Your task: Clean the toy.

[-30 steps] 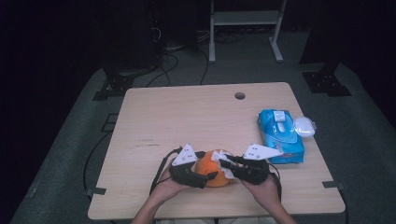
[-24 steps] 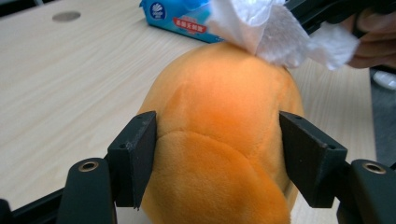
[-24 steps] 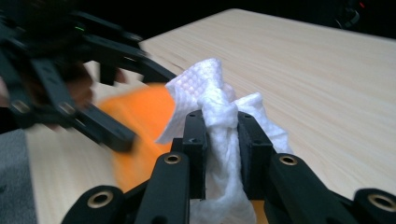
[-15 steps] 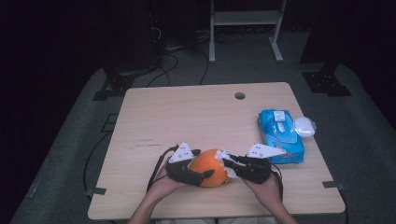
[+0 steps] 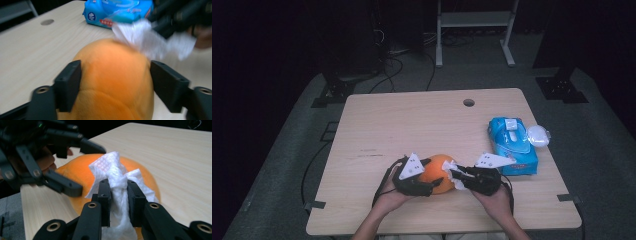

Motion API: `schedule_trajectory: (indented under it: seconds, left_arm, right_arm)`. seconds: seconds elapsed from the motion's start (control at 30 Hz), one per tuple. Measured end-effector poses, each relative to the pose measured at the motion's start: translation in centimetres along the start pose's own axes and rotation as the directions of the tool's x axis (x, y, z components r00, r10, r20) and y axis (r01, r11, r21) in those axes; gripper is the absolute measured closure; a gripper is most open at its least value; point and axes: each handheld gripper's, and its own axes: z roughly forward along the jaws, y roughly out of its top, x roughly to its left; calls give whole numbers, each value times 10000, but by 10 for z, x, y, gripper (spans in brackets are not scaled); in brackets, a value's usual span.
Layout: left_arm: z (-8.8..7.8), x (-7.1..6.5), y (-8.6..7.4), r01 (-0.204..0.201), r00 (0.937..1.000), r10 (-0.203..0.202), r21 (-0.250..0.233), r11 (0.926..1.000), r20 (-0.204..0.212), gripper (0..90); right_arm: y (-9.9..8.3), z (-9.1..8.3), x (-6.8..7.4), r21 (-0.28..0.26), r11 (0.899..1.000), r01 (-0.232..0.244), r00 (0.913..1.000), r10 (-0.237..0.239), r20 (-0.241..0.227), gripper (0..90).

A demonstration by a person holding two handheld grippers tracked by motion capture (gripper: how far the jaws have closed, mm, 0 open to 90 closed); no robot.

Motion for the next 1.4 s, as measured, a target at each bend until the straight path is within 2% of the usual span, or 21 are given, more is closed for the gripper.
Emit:
schedule_trajectory:
  seconds: [0.07,0.13,0.3,0.33,0.47,0.57,0.6,0.63,0.67,0.7,0.73,0.87,0.9,0.97,1.07,1.17,1.27,1.3,1.33,1.37,1.4]
  left_arm:
    - [-3,4,-1,169,9998,-168,169,9997,-101,299]
    - [-5,8,-5,331,9995,-331,265,9991,-8,329]
    - [-11,18,-14,418,9991,-422,315,9986,103,363]
    - [-12,18,-14,476,9987,-480,277,9985,139,367]
    - [-17,19,-9,644,9974,-650,188,9977,297,342]
    - [-22,23,-4,1190,9928,-1182,-453,9919,184,232]
    - [-23,24,-4,1245,9922,-1244,-431,9913,67,224]
    - [-22,25,-5,1113,9938,-1114,-154,9937,-70,245]
    - [-21,25,-7,1005,9949,-1003,75,9949,-141,290]
    - [-21,26,-10,1054,9944,-1053,71,9944,-90,313]
    - [-21,27,-12,1209,9927,-1209,72,9926,1,332]
    - [-19,24,-15,1078,9938,-1081,144,9941,254,352]
    - [-18,23,-15,948,9951,-953,186,9953,260,353]
    - [-18,20,-14,686,9972,-694,292,9972,275,353]
    - [-20,17,-14,543,9974,-557,319,9980,466,351]
    - [-23,18,-9,578,9959,-594,256,9980,680,272]
    - [-25,23,-5,892,9958,-882,402,9952,-262,99]
    - [-24,25,-7,1048,9942,-1034,485,9933,-305,86]
    - [-22,27,-10,1292,9916,-1288,558,9900,-115,88]
    - [-20,28,-14,1400,9895,-1422,696,9877,275,116]
    - [-18,27,-17,1301,9902,-1333,733,9888,406,186]
  right_arm:
    - [2,0,3,4,9997,253,9996,-253,79,750]
    - [2,-1,1,-31,9999,169,9997,-169,175,749]
    - [-12,1,-17,158,9979,-624,9974,618,380,749]
    - [-12,1,-18,213,9978,-622,9970,612,471,749]
    - [-6,0,-12,61,9993,-381,9979,377,520,749]
    - [-9,3,-6,-13,9998,-211,9997,211,83,749]
    - [-10,5,-3,27,9999,-116,9999,116,-108,749]
    - [-11,8,0,82,10000,-15,9999,16,-154,749]
    - [-11,10,2,142,9999,88,9999,-86,-85,749]
    - [-12,11,2,211,9997,109,9999,-110,17,749]
    - [-12,11,1,250,9997,45,10000,-46,68,749]
    - [-21,14,-14,711,9948,-734,9952,684,701,749]
    - [-21,14,-15,645,9942,-859,9947,818,626,749]
    - [-17,13,-11,407,9968,-693,9963,671,535,748]
    - [-9,9,-3,-303,9991,-313,9995,315,56,747]
    - [-12,11,-5,-135,9993,-339,9994,338,-49,748]
    - [-19,12,-11,79,9983,-571,9984,571,-29,748]
    - [-19,11,-13,69,9974,-722,9973,722,-94,747]
    - [-18,10,-15,50,9967,-812,9966,812,-134,748]
    - [-16,10,-15,-10,9968,-802,9967,802,-151,748]
    - [-14,9,-14,2,9966,-829,9964,829,-161,747]
